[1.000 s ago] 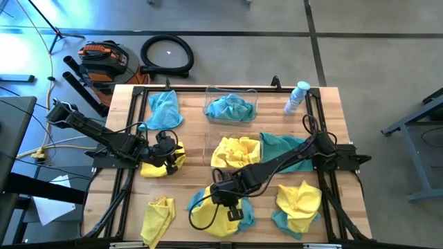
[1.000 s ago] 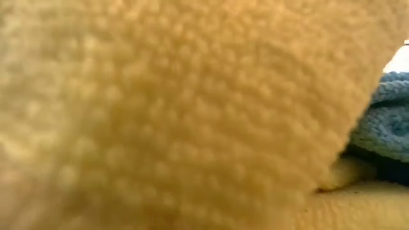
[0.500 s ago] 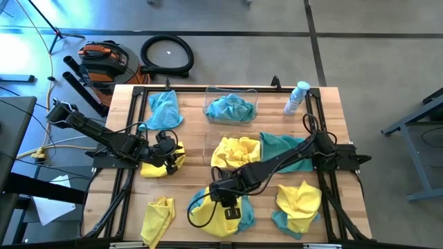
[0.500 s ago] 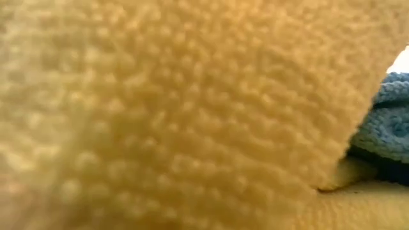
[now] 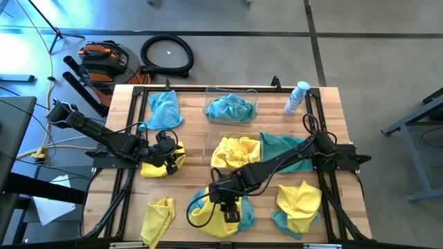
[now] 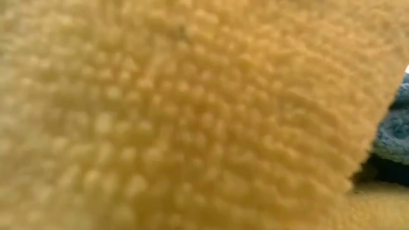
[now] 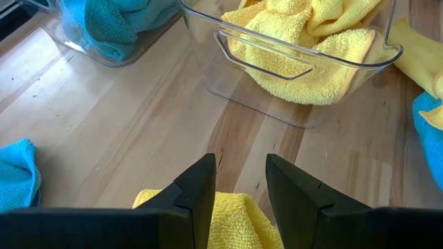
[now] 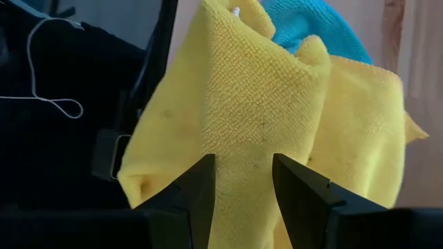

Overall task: Sort microfiber towel by color & place in baskets
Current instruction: Put the yellow towel into the bottom transparent bin

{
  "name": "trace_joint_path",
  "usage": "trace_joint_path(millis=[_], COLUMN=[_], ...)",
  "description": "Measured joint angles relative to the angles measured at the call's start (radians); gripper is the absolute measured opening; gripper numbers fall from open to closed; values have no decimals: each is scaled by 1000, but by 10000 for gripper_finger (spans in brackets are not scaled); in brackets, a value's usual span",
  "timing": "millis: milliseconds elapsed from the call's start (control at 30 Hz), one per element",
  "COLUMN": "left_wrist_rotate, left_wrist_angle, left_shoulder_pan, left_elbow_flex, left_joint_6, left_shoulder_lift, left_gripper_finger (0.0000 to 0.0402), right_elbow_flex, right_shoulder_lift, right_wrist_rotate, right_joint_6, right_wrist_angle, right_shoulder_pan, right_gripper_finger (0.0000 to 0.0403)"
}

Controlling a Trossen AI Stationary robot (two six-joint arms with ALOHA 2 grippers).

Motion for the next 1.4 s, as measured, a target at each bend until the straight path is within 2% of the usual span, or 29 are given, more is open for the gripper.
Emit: trace_joint_path(millis=[267, 500, 667, 933, 1067, 1233, 1400], left_wrist_rotate=[0, 0, 0, 1, 1, 1, 1], left_wrist_angle=[0, 0, 0, 0, 0, 0, 0], left_shoulder_pan=[0, 0, 0, 0, 0, 0, 0], left_elbow_flex=[0, 0, 0, 0, 0, 0, 0], left_joint_6=[-2, -2, -2, -26, -26, -26, -26], left_shoulder_lift=[0, 0, 0, 0, 0, 0, 0], left_gripper_finger=[117, 117, 117, 117, 117, 117, 117], right_elbow_flex=[0, -48, -89, -145, -162, -148, -40], right_shoulder_lift=[0, -1, -1, -1, -1, 0, -11], right_wrist_rotate=[-11, -3, 100, 174, 175, 175, 207], right_joint_6=[14, 14, 59, 85, 94, 73, 51], right_wrist_angle=[24, 122, 124, 124, 122, 59, -84], right_shoulder_pan=[2, 22, 22, 19, 19, 19, 27], right_gripper_finger=[140, 140, 140, 138, 105, 14, 16])
